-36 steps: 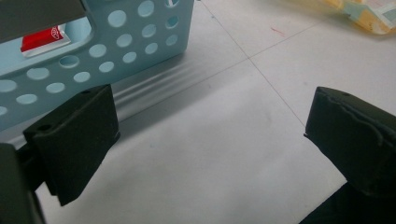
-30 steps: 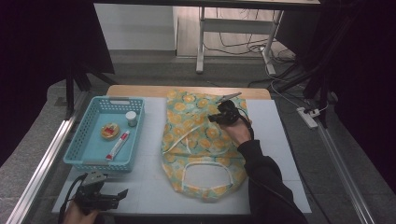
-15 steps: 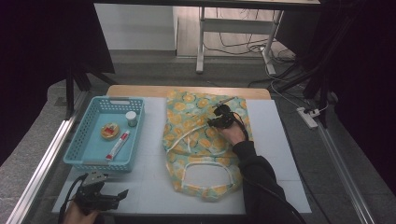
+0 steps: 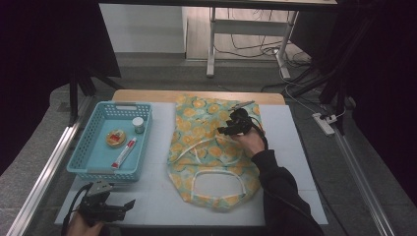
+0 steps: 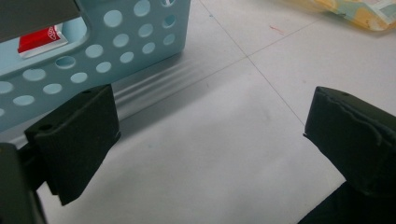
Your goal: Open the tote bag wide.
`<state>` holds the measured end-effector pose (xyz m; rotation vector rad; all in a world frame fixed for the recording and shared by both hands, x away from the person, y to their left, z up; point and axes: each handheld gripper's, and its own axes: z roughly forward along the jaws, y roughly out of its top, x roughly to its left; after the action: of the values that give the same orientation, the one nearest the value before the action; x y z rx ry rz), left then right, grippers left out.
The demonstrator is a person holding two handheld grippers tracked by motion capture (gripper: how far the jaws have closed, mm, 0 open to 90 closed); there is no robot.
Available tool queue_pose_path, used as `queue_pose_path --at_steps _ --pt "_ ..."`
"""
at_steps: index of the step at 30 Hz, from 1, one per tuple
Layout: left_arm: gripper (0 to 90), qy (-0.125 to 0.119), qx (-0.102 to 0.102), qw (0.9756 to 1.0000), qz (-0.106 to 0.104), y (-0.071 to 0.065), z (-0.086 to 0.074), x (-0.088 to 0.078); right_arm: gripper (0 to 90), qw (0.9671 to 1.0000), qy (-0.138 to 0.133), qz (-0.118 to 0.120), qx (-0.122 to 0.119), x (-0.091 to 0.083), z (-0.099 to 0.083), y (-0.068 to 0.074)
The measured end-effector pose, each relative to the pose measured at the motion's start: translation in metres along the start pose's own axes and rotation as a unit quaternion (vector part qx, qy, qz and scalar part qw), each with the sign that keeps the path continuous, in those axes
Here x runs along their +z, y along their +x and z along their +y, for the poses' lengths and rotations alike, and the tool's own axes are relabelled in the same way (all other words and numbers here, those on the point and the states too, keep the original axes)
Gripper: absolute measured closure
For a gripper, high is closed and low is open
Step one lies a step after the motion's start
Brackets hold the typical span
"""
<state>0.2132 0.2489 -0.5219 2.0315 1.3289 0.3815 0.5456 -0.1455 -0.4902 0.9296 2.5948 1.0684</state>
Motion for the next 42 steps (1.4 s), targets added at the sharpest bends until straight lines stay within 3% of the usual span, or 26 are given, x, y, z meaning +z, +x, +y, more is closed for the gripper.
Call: queue_pose_path --at_steps 7,19,26,38,40,42 --pt "3.4 0.000 0.000 1.0000 0.001 0.000 0.000 0.000 25.9 0.9993 -0.005 0.026 -0.026 -0.020 -0.003 0.019" --pt "3.4 0.001 0.001 1.0000 0.001 0.000 0.000 0.000 3.4 0.9960 0.015 0.056 -0.068 -0.037 -0.019 0.061" --pt "3.4 0.000 0.003 1.0000 0.001 -0.001 0.000 0.000 1.1 0.9931 0.043 0.063 -0.089 -0.028 -0.034 0.076" --pt "3.4 -0.002 0.006 1.0000 -0.002 -0.001 0.000 -0.001 1.1 0.9904 0.069 0.070 -0.097 -0.007 -0.059 0.075" --pt "3.4 -0.002 0.006 1.0000 -0.002 -0.001 0.000 -0.001 1.2 0.9894 0.077 0.063 -0.105 -0.003 -0.063 0.075" --pt "3.4 -0.001 0.006 1.0000 -0.002 -0.001 0.000 -0.001 1.8 0.9882 0.071 0.044 -0.128 -0.002 -0.065 0.078"
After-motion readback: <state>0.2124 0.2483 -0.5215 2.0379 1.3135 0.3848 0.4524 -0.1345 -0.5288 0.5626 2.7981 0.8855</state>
